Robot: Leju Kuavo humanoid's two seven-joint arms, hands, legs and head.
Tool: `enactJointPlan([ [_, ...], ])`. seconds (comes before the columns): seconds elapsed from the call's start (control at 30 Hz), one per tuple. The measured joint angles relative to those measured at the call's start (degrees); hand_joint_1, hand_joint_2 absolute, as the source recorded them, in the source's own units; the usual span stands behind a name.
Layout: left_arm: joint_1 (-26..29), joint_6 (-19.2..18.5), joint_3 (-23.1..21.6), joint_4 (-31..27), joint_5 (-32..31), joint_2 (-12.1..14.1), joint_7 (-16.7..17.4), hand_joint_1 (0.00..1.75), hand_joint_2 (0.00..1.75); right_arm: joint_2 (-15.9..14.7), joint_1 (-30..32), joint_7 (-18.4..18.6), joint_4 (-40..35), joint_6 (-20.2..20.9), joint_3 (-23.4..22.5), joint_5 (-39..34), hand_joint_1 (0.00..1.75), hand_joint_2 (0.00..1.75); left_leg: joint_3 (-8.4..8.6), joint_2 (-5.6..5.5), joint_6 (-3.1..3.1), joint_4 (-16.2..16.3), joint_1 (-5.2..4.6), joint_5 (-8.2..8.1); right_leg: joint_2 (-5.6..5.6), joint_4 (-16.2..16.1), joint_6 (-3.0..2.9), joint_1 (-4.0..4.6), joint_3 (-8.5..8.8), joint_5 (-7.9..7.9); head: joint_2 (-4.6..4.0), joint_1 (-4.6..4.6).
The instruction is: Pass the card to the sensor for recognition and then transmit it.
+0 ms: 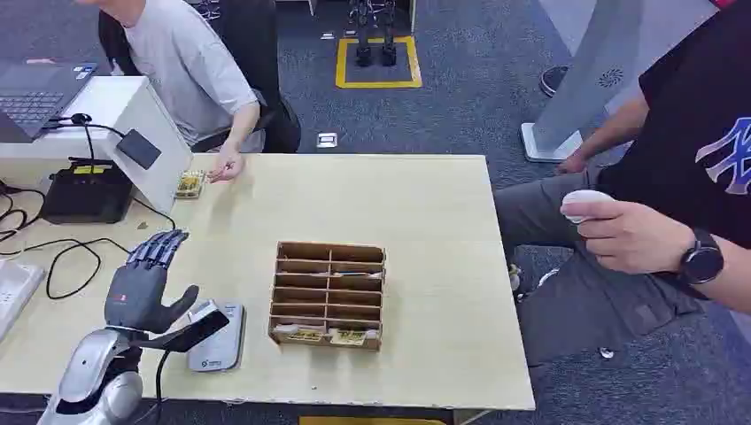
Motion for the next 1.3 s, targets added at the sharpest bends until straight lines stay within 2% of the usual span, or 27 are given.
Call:
enactJointPlan([
  [0.03,-0.1,-0.1,0.0,0.0,0.0,0.0,0.0,0.00,1.75,0.0,0.0,0.0,0.0,0.0,0.0,0.0,0.00,0.00,0.00,0.00,0.00,0.0,0.00,0.00,0.00,0.0,0.00,0.00,0.00,0.00,0.02,-0.02],
  [0.07,-0.3,-0.1,0.0,0.0,-0.1,0.0,0.0,0.38,1.75,0.0,-0.1,0.0,0.0,0.0,0.0,0.0,0.00,0.00,0.00,0.00,0.00,0.0,0.00,0.00,0.00,0.0,0.00,0.00,0.00,0.00,0.00,-0.02],
  [0.1,-0.4,-0.1,0.0,0.0,-0.2,0.0,0.0,0.70,1.75,0.0,-0.1,0.0,0.0,0.0,-0.1,0.1,0.00,0.00,0.00,0.00,0.00,0.0,0.00,0.00,0.00,0.0,0.00,0.00,0.00,0.00,0.02,-0.02],
  [0.13,-0.5,-0.1,0.0,0.0,-0.3,0.0,0.0,0.17,1.75,0.0,-0.1,0.0,0.0,0.0,-0.1,0.1,0.00,0.00,0.00,0.00,0.00,0.0,0.00,0.00,0.00,0.0,0.00,0.00,0.00,0.00,0.02,0.00],
  [0.17,-0.6,-0.1,0.0,0.0,-0.4,0.0,0.0,0.00,1.75,0.0,-0.2,0.0,0.0,0.0,-0.1,0.1,0.00,0.00,0.00,0.00,0.00,0.0,0.00,0.00,0.00,0.0,0.00,0.00,0.00,0.00,0.00,-0.02],
  [0.7,-0.7,0.0,0.0,0.0,-0.4,0.0,0.0,0.00,1.75,0.0,-0.2,0.0,0.1,0.4,-0.8,0.2,0.00,0.00,0.01,0.00,0.00,0.0,0.00,0.00,0.00,0.0,0.00,0.00,0.00,0.00,0.00,-0.02],
  [0.73,-0.7,0.0,0.0,0.0,-0.4,0.0,0.0,1.20,1.75,0.0,-0.2,0.0,0.2,0.4,-0.9,0.1,0.00,0.00,0.00,0.00,0.00,0.0,0.00,0.00,0.00,0.0,0.00,0.00,0.00,0.00,0.00,-0.02],
  [0.77,-0.7,0.0,0.0,0.0,-0.4,0.0,0.0,1.38,1.75,0.0,-0.2,0.0,0.2,0.4,-0.9,0.1,0.00,0.00,0.00,0.00,0.00,0.0,0.00,0.00,0.00,0.0,0.00,0.00,0.00,0.00,0.02,-0.02],
  [0.8,-0.7,0.0,0.0,0.0,-0.4,0.0,0.0,1.19,1.75,0.0,-0.2,0.0,0.2,0.4,-0.9,0.2,0.00,0.00,0.00,0.00,0.00,0.0,0.00,0.00,0.00,0.0,0.00,0.00,0.00,0.00,0.00,-0.02],
  [0.83,-0.7,0.0,0.0,0.0,-0.4,0.0,0.0,1.47,1.75,0.0,-0.2,0.0,0.2,0.4,-0.9,0.2,0.00,0.00,0.00,0.00,0.00,0.0,0.00,0.00,0.00,0.0,0.00,0.00,0.00,0.00,0.02,-0.02],
  [0.87,-0.7,0.0,0.0,0.0,-0.4,0.0,0.0,1.41,1.75,0.0,-0.2,0.0,0.2,0.4,-0.9,0.2,0.00,0.00,0.00,0.00,0.00,0.0,0.00,0.00,0.00,0.0,0.00,0.00,0.00,0.00,0.02,-0.02],
  [0.9,-0.7,0.0,0.0,0.0,-0.4,0.0,0.0,1.75,1.75,0.0,-0.2,0.0,0.2,0.4,-1.0,0.2,0.00,0.00,0.00,0.00,0.00,0.0,0.00,0.00,0.00,0.0,0.00,0.00,0.00,0.00,0.02,-0.02],
  [1.2,-0.8,0.2,0.1,0.0,0.5,0.0,0.0,1.75,1.75,0.0,-0.2,0.2,0.2,0.4,-1.0,0.3,0.00,0.00,0.00,0.00,0.00,0.0,0.00,0.00,0.00,0.0,0.00,0.00,0.00,0.00,0.02,-0.02],
  [1.3,-0.9,0.3,0.3,0.0,2.1,0.0,-1.1,1.75,1.75,0.0,-0.2,0.2,0.2,0.4,-1.0,0.7,0.00,0.00,0.00,0.00,0.00,0.0,0.00,0.00,0.00,0.0,0.00,0.00,0.00,0.00,0.02,-0.02],
])
